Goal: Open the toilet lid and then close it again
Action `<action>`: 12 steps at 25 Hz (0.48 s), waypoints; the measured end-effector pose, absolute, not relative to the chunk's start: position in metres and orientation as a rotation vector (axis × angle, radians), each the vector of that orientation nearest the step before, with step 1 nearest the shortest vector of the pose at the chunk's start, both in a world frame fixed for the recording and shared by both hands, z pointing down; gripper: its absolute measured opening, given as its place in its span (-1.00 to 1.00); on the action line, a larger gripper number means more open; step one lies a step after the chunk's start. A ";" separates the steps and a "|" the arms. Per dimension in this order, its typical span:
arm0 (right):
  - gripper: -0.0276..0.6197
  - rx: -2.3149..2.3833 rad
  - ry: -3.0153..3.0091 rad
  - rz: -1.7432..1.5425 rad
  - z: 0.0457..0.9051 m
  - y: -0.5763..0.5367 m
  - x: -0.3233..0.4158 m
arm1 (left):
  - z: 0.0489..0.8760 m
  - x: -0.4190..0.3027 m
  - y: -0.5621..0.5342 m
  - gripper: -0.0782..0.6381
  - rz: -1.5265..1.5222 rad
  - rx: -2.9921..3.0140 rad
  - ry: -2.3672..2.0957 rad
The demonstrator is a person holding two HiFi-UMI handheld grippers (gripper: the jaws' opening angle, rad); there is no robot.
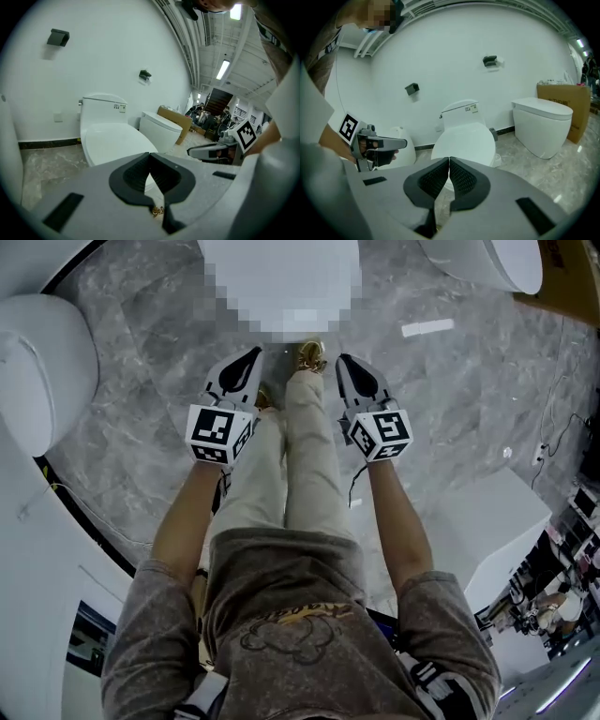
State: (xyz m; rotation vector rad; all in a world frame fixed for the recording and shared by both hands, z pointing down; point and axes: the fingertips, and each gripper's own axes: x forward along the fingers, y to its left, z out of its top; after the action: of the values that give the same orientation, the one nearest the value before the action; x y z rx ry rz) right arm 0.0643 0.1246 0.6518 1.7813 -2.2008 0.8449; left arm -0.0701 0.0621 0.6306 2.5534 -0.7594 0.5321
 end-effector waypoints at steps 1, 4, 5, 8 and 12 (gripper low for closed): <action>-0.83 1.770 -2.201 0.858 0.668 0.119 0.066 | 0.646 -0.067 0.058 -0.76 0.536 2.547 -0.760; -0.83 1.734 -2.193 0.891 0.714 0.105 0.072 | 0.692 -0.059 0.048 -0.76 0.546 2.529 -0.763; -0.83 1.726 -2.189 0.900 0.727 0.102 0.073 | 0.708 -0.058 0.047 -0.76 0.557 2.524 -0.763; -0.83 1.700 -2.185 0.912 0.764 0.094 0.072 | 0.753 -0.058 0.048 -0.76 0.599 2.509 -0.756; -0.83 1.655 -2.175 0.927 0.804 0.095 0.068 | 0.796 -0.062 0.053 -0.76 0.629 2.481 -0.758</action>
State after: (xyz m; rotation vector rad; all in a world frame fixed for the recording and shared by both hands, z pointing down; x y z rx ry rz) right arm 0.0679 0.0949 0.8038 1.6550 -2.1750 0.9267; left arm -0.0616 0.0532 0.7958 2.4807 -0.7576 0.6292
